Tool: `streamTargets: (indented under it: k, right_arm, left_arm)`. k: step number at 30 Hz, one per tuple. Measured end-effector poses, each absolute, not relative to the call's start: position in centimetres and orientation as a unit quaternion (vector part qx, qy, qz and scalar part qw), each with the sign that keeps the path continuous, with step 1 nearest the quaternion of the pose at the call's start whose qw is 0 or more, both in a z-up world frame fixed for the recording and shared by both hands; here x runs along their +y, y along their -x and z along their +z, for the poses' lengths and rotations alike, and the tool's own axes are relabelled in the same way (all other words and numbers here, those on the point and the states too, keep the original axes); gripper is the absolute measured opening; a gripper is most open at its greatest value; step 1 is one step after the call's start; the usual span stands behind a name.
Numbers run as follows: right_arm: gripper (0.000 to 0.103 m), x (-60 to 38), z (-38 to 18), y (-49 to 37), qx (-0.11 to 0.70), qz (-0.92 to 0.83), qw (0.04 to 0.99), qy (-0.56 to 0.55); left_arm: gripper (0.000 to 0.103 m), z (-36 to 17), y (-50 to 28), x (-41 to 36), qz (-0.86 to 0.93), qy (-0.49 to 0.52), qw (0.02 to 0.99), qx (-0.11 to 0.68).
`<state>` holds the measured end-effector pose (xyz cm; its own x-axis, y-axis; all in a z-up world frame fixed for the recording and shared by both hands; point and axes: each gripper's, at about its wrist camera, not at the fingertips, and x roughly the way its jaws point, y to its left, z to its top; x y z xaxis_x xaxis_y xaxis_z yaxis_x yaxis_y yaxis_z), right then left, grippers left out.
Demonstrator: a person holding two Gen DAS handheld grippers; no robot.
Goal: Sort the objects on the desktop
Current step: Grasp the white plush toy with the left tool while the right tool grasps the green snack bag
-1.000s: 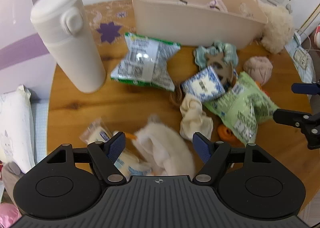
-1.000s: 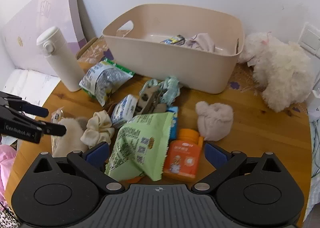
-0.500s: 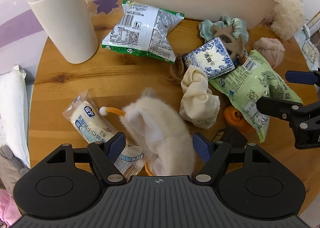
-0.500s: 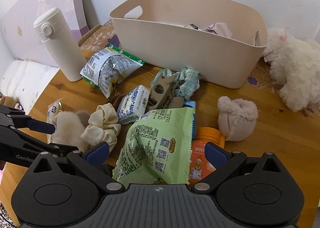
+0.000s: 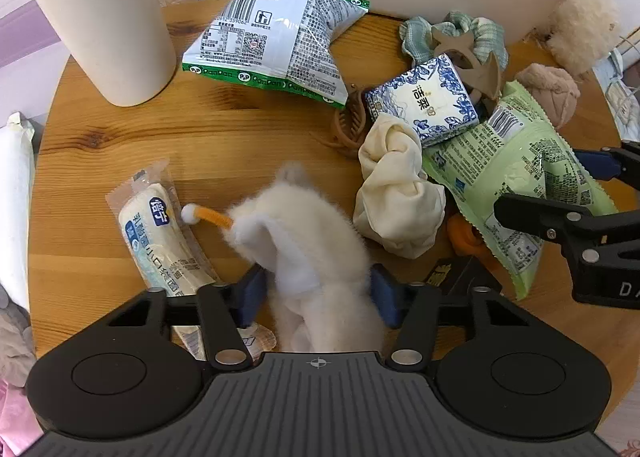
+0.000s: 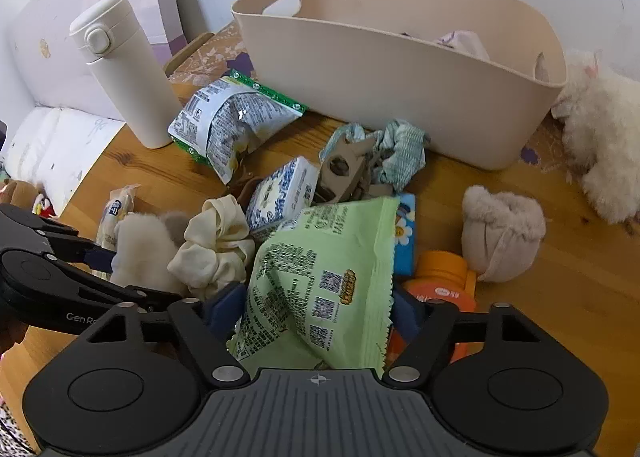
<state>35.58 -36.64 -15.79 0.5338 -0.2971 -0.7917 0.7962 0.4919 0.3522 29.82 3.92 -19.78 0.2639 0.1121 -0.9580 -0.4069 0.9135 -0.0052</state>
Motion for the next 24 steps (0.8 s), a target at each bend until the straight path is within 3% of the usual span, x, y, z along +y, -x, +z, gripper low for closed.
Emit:
streamTargets:
  k: [4,10,12,24]
  right_arm:
    - [0.06,-36.5,-15.9,-35.4,0.333,-0.342,0.794,-0.376]
    - [0.056,-36.1,-15.9,-34.8,0.303,-0.364,0.786,-0.398]
    - [0.056,-35.9,-15.8,-34.4,0.267,-0.405,0.77,-0.414]
    - [0.054,-35.1,-14.4,-32.7,0.232,-0.413,0.779,-0.411]
  left_arm:
    - [0.037,-19.7,-29.8,3.8,0.155,0.126,0.789,0.58]
    - [0.022,-19.3,-29.7,3.7,0.142,0.126,0.799,0.571]
    - [0.02,-19.2,-29.5,3.6,0.138,0.123,0.801,0.57]
    - [0.014,-17.3,-27.9,3.5,0.117,0.111,0.81,0.564]
